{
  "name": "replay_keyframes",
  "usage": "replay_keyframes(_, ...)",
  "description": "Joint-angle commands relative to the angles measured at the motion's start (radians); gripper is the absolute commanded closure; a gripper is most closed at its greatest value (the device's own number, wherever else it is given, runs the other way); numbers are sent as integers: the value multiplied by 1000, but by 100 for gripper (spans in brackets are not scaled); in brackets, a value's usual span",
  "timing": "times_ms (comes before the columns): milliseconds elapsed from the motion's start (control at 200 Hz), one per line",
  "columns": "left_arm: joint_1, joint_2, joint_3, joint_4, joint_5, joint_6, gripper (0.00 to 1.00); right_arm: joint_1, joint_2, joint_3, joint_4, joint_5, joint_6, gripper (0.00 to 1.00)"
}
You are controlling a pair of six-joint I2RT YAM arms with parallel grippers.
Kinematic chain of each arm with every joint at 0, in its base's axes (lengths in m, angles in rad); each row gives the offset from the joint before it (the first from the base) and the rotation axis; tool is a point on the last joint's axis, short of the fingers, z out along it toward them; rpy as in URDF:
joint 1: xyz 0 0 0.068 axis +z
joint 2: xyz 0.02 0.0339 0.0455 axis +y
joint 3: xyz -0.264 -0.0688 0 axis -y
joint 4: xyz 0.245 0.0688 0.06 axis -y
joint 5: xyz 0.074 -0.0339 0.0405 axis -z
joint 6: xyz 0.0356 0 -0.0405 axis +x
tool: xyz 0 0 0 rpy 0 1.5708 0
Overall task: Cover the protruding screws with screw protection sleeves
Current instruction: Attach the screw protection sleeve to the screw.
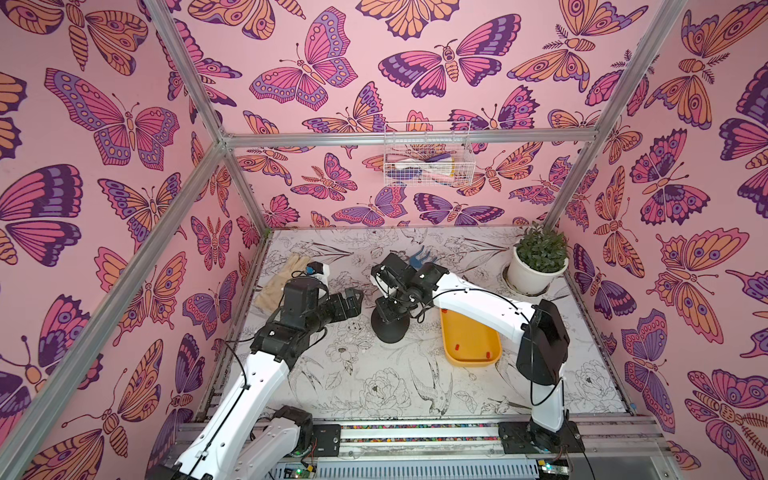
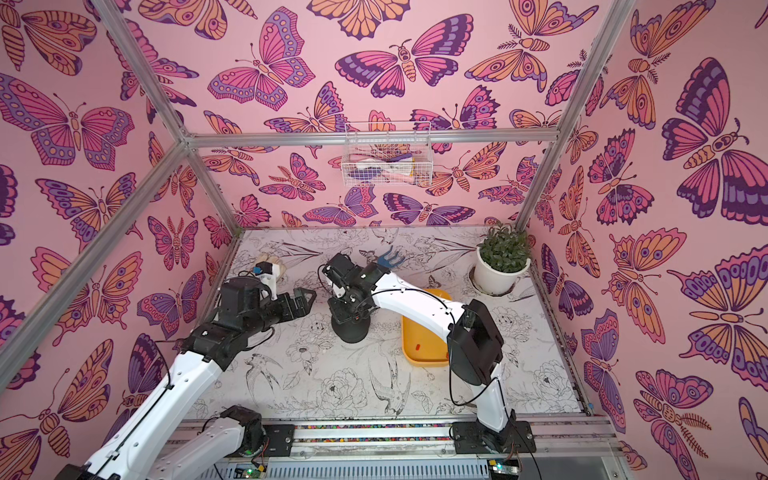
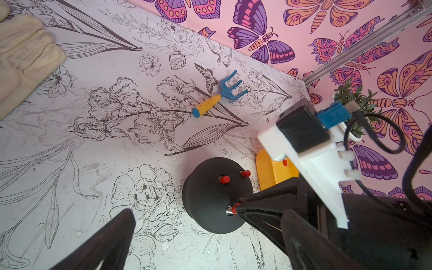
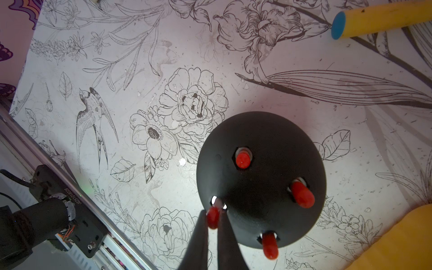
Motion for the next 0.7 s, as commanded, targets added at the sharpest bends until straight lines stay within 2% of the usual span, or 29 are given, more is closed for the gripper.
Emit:
replay_keyframes(0, 6, -17, -20, 6, -8, 2, 0, 17, 4, -17, -12, -14, 9, 89)
replay_keyframes(696, 6, -20, -20, 6, -9, 4, 0, 18, -6, -35, -4, -8, 15, 89)
